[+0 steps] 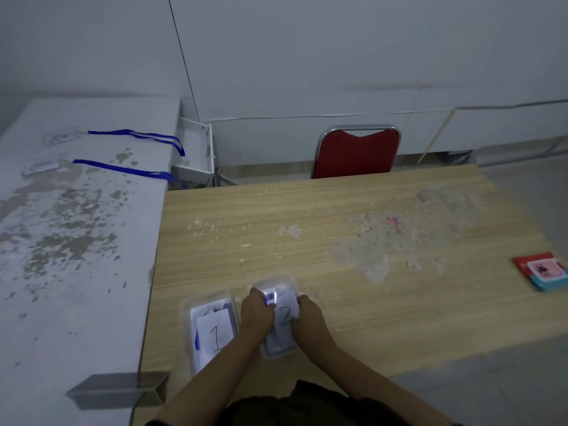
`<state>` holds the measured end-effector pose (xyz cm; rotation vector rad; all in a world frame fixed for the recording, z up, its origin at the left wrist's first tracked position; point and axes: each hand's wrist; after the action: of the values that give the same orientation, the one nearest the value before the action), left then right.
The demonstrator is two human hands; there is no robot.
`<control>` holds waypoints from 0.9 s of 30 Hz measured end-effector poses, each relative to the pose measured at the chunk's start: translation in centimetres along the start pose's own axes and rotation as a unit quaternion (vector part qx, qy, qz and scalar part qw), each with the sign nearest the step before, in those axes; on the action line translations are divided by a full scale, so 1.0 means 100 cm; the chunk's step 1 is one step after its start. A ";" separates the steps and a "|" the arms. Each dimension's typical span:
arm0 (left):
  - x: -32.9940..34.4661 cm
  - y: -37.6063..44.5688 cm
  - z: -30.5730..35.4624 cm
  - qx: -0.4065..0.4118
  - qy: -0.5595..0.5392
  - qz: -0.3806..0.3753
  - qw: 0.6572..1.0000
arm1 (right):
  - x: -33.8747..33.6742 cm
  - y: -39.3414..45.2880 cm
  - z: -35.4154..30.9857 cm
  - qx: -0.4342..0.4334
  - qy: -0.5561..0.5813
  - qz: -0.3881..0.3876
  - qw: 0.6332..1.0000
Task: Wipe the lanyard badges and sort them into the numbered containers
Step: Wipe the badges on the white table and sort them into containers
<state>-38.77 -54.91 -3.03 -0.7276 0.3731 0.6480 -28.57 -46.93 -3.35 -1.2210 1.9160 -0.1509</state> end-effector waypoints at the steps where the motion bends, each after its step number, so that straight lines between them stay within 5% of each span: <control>1: 0.000 0.001 -0.001 -0.001 0.010 0.001 1.000 | 0.001 0.002 0.002 -0.011 -0.055 -0.026 0.998; 5: -0.003 0.003 -0.002 -0.004 0.022 -0.002 1.000 | -0.001 0.011 0.006 0.009 -0.193 -0.067 0.979; 11: -0.003 0.005 -0.004 -0.003 0.014 0.009 1.000 | -0.015 0.000 0.002 -0.033 -0.149 -0.010 0.988; 27: -0.001 0.001 -0.003 0.017 0.110 -0.001 0.994 | -0.025 0.001 0.008 -0.055 -0.298 -0.015 0.953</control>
<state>-38.95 -55.15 -3.25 -0.7684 0.5852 0.5585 -27.64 -44.65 -2.51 -1.1980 1.3891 0.2871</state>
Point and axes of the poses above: each hand's wrist, its own y-axis towards the middle knuckle, its own x-axis out of the palm, z = x × y, and after that the axes turned 11 degrees about -z, right-handed
